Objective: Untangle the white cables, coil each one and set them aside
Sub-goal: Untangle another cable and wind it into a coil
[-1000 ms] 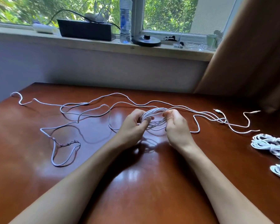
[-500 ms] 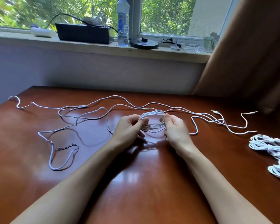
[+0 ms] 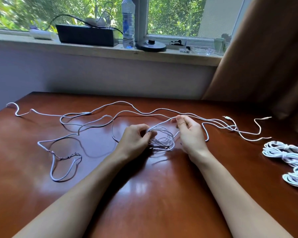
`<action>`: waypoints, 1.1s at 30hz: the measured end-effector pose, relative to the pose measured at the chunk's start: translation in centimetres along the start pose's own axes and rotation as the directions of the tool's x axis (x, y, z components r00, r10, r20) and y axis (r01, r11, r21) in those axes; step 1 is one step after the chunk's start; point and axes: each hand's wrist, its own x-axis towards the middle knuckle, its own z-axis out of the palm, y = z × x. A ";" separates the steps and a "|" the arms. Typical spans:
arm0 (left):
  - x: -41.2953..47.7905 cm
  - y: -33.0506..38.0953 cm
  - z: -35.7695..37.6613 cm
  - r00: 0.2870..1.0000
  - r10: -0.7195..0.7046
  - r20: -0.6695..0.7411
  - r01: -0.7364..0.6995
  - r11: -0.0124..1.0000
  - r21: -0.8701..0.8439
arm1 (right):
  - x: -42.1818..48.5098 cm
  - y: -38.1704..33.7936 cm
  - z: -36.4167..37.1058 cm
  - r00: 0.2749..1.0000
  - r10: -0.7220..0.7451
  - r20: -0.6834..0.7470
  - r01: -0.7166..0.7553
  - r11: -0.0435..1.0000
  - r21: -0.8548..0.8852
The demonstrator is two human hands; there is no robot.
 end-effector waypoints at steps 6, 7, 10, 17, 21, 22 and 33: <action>0.2 -0.6 0.2 0.999 0.041 0.000 -0.041 0.998 0.044 | -0.4 -1.5 0.3 0.977 0.181 0.112 -0.211 0.901 0.379; 0.2 -0.7 0.2 0.999 0.045 0.001 -0.045 0.998 0.047 | -0.5 -1.6 0.3 0.974 0.192 0.119 -0.223 0.894 0.389; 0.2 -0.8 0.2 0.999 0.043 -0.003 -0.043 0.998 0.048 | -0.7 -2.1 0.3 0.959 0.229 0.164 -0.280 0.843 0.459; 0.3 -1.0 0.1 0.999 0.032 -0.009 -0.032 0.999 -0.004 | -0.6 -1.9 0.2 0.961 0.227 0.158 -0.275 0.829 0.486; 0.4 -0.4 -0.3 0.999 0.018 -0.045 -0.022 0.997 -0.072 | 0.0 -0.5 -0.3 0.993 0.117 0.001 -0.115 0.975 0.192; 0.3 -0.2 -0.4 0.999 0.012 -0.051 -0.017 0.995 -0.098 | 0.1 -0.1 -0.6 0.997 0.066 -0.029 -0.063 0.994 0.087; 0.4 0.4 -0.1 0.995 -0.099 -0.012 0.089 0.940 -0.330 | 0.7 1.5 -1.6 0.990 -0.123 -0.067 0.101 0.956 -0.274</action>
